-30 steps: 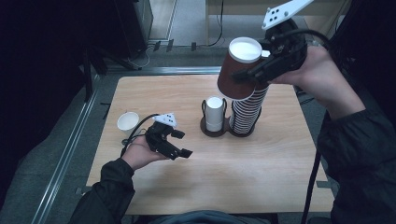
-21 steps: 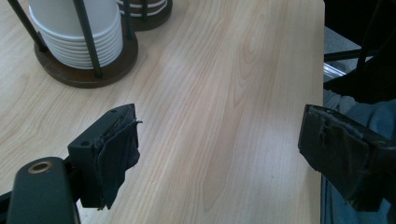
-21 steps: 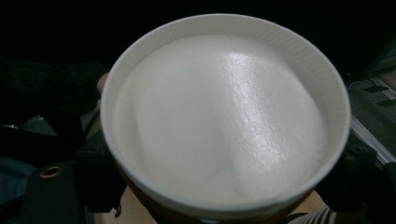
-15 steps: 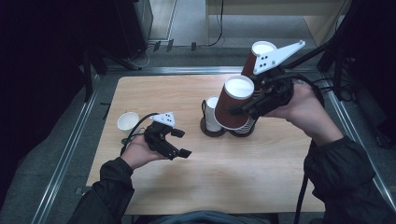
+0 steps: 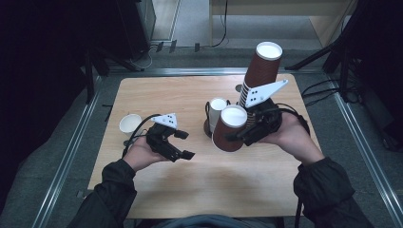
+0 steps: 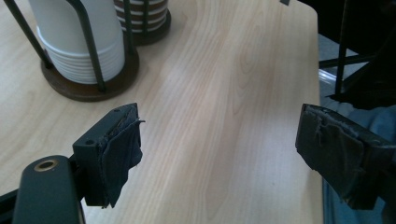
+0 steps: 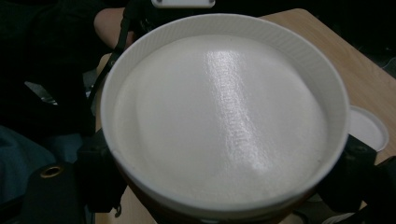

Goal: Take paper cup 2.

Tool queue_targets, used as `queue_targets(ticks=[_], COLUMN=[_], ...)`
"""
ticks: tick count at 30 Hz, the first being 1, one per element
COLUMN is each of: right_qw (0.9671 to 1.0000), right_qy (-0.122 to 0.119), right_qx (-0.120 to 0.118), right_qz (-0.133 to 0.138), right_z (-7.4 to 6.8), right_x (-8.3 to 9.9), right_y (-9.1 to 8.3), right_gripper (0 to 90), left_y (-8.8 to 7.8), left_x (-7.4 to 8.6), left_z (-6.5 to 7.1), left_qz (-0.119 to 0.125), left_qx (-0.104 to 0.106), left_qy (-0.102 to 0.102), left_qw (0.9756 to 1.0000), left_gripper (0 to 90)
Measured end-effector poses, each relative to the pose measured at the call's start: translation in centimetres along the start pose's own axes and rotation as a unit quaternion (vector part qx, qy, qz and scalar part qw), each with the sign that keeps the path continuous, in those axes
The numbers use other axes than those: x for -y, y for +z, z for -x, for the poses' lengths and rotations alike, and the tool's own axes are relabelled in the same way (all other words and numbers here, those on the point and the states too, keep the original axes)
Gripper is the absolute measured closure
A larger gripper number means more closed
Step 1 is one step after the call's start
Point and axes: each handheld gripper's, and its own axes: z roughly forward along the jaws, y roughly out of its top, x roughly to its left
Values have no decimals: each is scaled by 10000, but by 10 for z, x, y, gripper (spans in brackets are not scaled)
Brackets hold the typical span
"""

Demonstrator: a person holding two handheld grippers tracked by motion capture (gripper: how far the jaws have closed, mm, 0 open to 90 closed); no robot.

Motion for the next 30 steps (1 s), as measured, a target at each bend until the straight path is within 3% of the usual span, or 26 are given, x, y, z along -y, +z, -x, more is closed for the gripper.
queue_targets(ticks=[6, 10, 15, 22, 30], right_qw=[10000, 9998, 9993, 9988, 9978], right_qy=[65, 139, 324, 423, 436], right_qx=[-69, -119, -198, -261, -396], right_qz=[3, 21, 55, 5, 294], right_z=[0, 2, 7, 7, 6], right_x=[22, 35, 52, 68, 76], right_y=[20, 32, 47, 64, 77], right_gripper=[184, 184, 184, 185, 185], left_y=[1, 4, 7, 12, 13], left_x=[1, 1, 3, 4, 6], left_z=[-1, 2, 0, 2, 1], left_qz=[18, 16, -65, -145, 9], left_qx=[141, 215, 274, 208, 372], left_qy=[-56, 89, 101, 204, 183], left_qw=[9999, 9997, 9996, 9995, 9991], left_gripper=[121, 79, 83, 84, 79])
